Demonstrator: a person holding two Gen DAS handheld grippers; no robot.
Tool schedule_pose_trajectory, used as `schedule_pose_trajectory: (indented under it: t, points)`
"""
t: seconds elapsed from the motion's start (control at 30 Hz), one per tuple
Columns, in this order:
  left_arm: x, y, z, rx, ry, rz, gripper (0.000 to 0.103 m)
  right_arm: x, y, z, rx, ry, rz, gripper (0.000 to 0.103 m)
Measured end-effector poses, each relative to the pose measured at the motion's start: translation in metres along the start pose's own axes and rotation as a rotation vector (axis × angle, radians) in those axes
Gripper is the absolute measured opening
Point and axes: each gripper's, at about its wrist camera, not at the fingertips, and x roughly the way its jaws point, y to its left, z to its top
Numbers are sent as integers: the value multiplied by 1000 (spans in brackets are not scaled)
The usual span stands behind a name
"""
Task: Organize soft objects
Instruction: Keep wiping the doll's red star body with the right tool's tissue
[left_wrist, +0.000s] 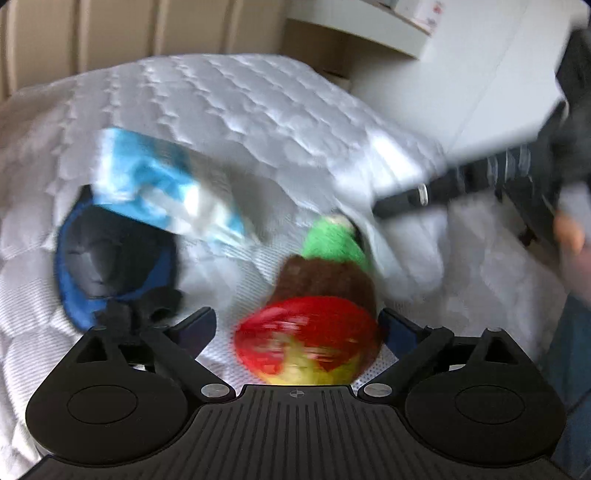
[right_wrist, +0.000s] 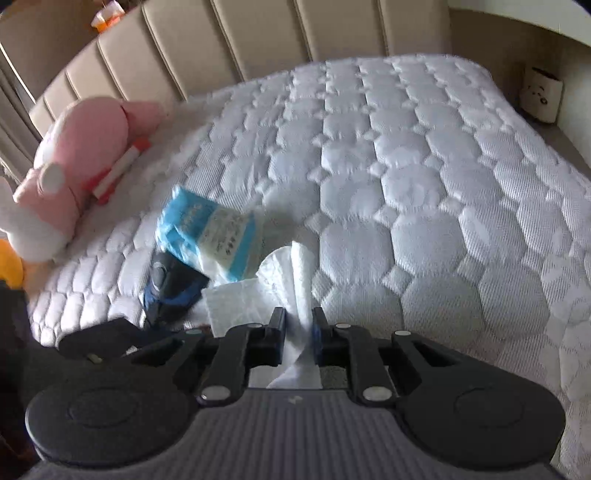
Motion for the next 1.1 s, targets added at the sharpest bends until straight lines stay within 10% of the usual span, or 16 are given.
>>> schedule_pose_trajectory:
  t: [0.1, 0.13, 0.37, 0.47, 0.7, 1.1]
  points:
    - [5, -31, -7, 156, -27, 26, 93, -8, -5, 4, 27, -38, 21, 16]
    - [5, -41, -9, 214, -30, 52, 75, -11, -8, 5, 41, -48, 31, 16]
    - [7, -72, -16, 561, -198, 340, 76, -33, -5, 12, 50, -206, 124, 14]
    - [12, -72, -19, 588, -167, 343, 77, -21, 6, 12, 27, -150, 222, 14]
    - [9, -62, -8, 418, -94, 227, 93, 17, 12, 4, -22, 36, 79, 14]
    - [15, 10, 4, -304, 59, -152, 95, 19, -3, 3, -10, 44, -38, 14]
